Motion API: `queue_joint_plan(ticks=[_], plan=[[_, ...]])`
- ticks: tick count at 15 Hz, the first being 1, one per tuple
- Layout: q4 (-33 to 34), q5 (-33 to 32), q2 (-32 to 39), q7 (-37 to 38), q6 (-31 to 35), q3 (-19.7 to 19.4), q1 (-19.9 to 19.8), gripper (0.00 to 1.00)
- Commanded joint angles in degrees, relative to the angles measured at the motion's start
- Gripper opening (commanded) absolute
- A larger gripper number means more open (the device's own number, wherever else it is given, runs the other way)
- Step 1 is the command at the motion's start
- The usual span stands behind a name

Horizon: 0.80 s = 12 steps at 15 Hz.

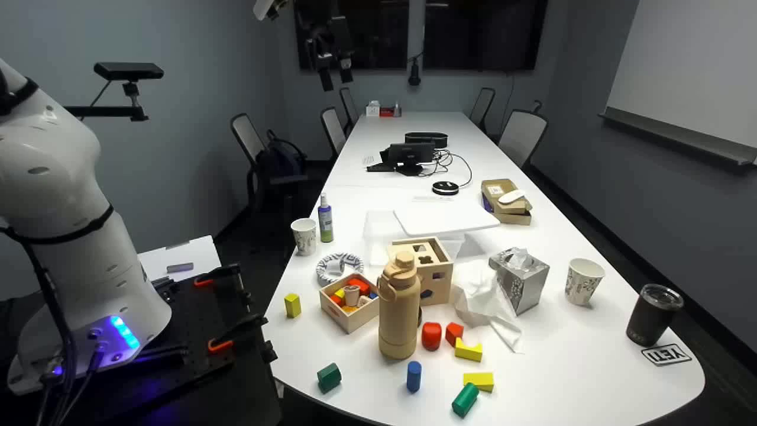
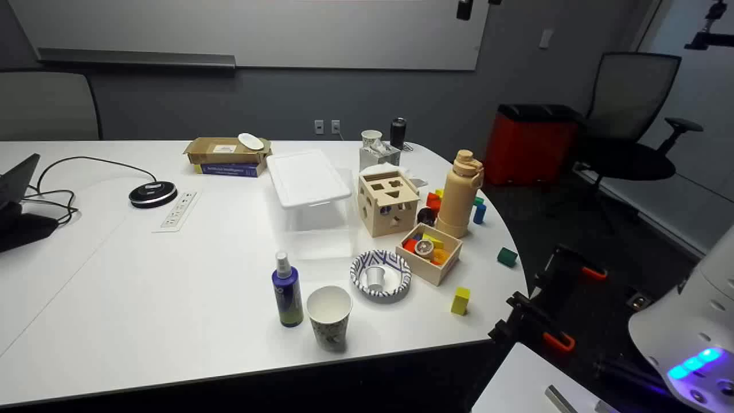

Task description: Slightly rotate the water bottle

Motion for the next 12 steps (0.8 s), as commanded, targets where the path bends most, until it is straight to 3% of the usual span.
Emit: queue_joint_plan(ticks=[1, 7, 12], plan=[[0.1, -0.3, 0.1, 0.2, -0.2, -0.6, 0.7, 1.00], [1.7, 1.2, 3.3, -0.6, 0.5, -3.9, -0.4, 1.00], [1.3, 3.5, 8.9, -2.1, 7.5, -9.6, -2.1, 1.00]])
